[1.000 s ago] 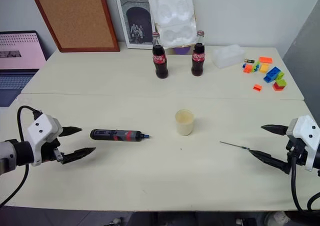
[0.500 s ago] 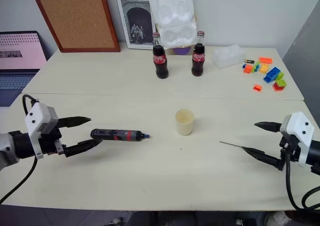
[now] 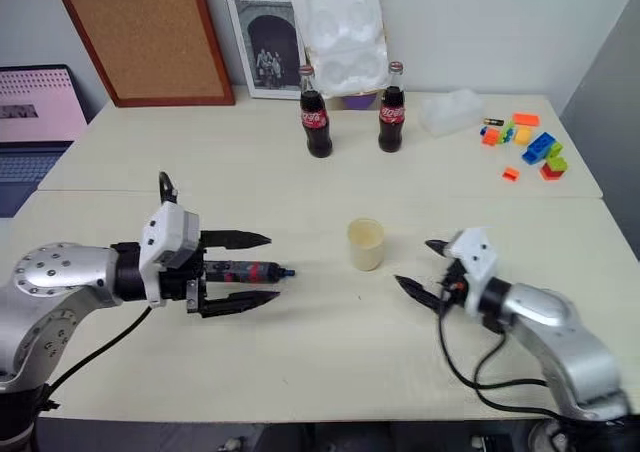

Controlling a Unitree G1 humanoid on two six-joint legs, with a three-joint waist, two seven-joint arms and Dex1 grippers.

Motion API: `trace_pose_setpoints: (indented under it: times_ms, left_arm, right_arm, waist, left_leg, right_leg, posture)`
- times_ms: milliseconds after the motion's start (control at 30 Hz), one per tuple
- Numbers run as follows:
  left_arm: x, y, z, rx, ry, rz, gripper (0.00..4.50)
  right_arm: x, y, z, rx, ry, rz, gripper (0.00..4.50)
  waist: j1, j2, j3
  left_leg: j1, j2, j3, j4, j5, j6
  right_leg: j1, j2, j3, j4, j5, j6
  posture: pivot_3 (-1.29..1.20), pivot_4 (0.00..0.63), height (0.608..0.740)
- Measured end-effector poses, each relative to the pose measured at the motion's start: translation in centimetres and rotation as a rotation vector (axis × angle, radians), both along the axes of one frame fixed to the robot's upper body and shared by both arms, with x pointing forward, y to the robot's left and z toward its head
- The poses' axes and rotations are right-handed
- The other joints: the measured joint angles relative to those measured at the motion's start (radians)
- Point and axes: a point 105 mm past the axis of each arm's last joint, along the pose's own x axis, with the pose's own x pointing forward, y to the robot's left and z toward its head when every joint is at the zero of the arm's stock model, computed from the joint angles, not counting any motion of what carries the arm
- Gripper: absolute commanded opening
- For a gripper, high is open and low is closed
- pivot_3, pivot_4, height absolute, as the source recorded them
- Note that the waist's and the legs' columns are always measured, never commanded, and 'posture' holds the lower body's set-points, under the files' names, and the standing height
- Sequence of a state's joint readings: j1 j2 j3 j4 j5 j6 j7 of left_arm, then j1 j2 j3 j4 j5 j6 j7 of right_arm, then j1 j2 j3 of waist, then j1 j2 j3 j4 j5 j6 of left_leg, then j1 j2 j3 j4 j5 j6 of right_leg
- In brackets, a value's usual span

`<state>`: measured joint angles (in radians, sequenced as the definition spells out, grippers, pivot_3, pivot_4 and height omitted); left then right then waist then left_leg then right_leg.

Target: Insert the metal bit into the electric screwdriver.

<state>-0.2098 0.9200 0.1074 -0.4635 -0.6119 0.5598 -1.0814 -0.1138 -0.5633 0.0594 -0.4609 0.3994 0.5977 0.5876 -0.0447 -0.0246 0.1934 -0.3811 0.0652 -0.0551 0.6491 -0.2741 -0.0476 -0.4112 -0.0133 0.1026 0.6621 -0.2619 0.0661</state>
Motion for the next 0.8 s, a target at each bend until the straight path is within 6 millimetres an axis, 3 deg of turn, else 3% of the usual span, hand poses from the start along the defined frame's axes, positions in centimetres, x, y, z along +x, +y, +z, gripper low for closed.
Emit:
trace_pose_setpoints:
  times_ms: [300, 567, 767, 800]
  left_arm:
    - [-0.3, -0.3, -2.1, 0.056, -0.013, -0.031, 4.46]
    - [-0.2, -0.3, -2.9, 0.063, -0.022, -0.026, 4.46]
    - [-0.1, 0.1, -3.4, 0.057, -0.024, -0.012, 4.46]
    - [0.0, 0.1, -3.4, 0.051, -0.025, -0.011, 4.5]
  right_arm:
    - [2.0, 3.1, -2.8, 0.03, 0.044, -0.021, 4.5]
    - [4.3, 5.2, -3.0, 0.051, 0.02, -0.015, 4.5]
    - [4.9, 6.0, -3.1, 0.077, 0.009, 0.0, 4.5]
    - [4.9, 6.1, -3.1, 0.08, 0.004, 0.003, 4.32]
  waist:
    - [0.003, 0.0, 0.0]
    - [-0.003, 0.0, 0.0]
    - [-0.005, 0.0, 0.0]
    - [-0.006, 0.0, 0.0]
  left_leg:
    - [0.0, 0.0, -0.001, 0.0, 0.0, 0.0]
    - [0.001, 0.0, -0.001, 0.0, 0.0, 0.0]
    - [0.0, 0.0, -0.002, 0.0, 0.0, 0.0]
    - [0.0, 0.0, -0.002, -0.001, 0.0, 0.0]
  right_leg:
    - [0.0, 0.0, -0.001, 0.001, 0.0, -0.001]
    - [0.0, 0.0, -0.001, 0.002, 0.0, -0.001]
    - [0.0, 0.0, -0.002, 0.002, 0.0, -0.001]
    - [0.0, 0.0, -0.002, 0.002, 0.0, -0.001]
  posture:
    - [0.0, 0.15, 0.74]
    - [0.0, 0.15, 0.74]
    - [0.0, 0.15, 0.74]
    - [0.0, 0.15, 0.74]
